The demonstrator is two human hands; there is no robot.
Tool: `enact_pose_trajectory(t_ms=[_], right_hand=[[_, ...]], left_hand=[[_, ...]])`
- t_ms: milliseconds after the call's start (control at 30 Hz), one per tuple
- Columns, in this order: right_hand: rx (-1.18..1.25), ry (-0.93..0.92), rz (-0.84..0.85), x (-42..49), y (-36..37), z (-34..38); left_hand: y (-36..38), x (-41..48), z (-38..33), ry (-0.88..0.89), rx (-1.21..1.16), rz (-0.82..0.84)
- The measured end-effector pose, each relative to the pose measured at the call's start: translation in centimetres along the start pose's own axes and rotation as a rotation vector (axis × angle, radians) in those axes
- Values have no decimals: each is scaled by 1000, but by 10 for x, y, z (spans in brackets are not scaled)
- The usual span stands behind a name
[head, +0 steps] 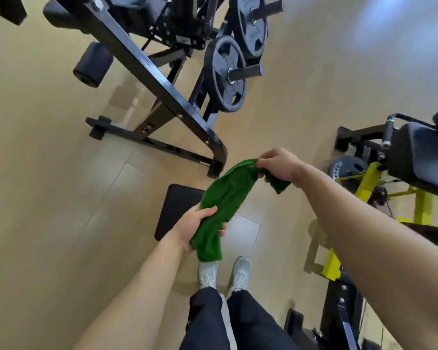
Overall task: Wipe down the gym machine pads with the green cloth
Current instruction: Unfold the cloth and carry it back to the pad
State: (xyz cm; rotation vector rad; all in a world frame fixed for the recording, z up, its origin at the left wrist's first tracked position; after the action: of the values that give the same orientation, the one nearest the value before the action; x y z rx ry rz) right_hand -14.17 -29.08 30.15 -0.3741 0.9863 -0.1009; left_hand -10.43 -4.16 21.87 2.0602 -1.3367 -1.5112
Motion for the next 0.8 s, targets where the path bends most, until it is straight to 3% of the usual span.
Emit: enact_pose_trajectory(t_ms=[133, 267, 300, 367, 433, 467, 567, 633, 700, 800], right_hand=[[79, 56, -55, 49, 80, -28], [-150, 33, 222, 71, 183, -34], [-271, -12, 251, 76, 197, -37], [-410, -22, 107, 90, 191, -52], [-173, 64, -89, 112, 171, -82], [22, 104, -102, 124, 166, -99], [660, 175, 229, 161, 182, -131], [860, 156, 380, 183, 201, -136], [764, 120, 347, 212, 220, -136], [413, 111, 198, 243, 245, -128]], left_hand=[[-37, 38, 37, 11, -270, -219], [-64, 76, 70, -60, -325, -246], [-70, 81, 77, -96, -261, -276], [-90, 89, 86, -99, -151, -377], [-110, 99, 91, -80, -64, -416], [-118, 104, 91, -77, -17, -389], [-138, 119, 83, -83, 151, -271], [-154, 125, 80, -109, 291, -256], [-176, 129, 77, -134, 459, -330], [-210, 119, 75, -231, 802, -575]])
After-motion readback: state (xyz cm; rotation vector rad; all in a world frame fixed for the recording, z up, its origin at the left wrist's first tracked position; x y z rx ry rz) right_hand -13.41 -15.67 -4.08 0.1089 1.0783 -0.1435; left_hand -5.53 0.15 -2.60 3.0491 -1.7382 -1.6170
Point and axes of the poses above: each hand's wrist, its own x-axis towards the middle knuckle, its own y-axis out of the palm, z = x × y, the point moved 5 cm from there along x, towards the middle knuckle, and after that the axes turned 14 degrees about z, right-handed, at the moved point
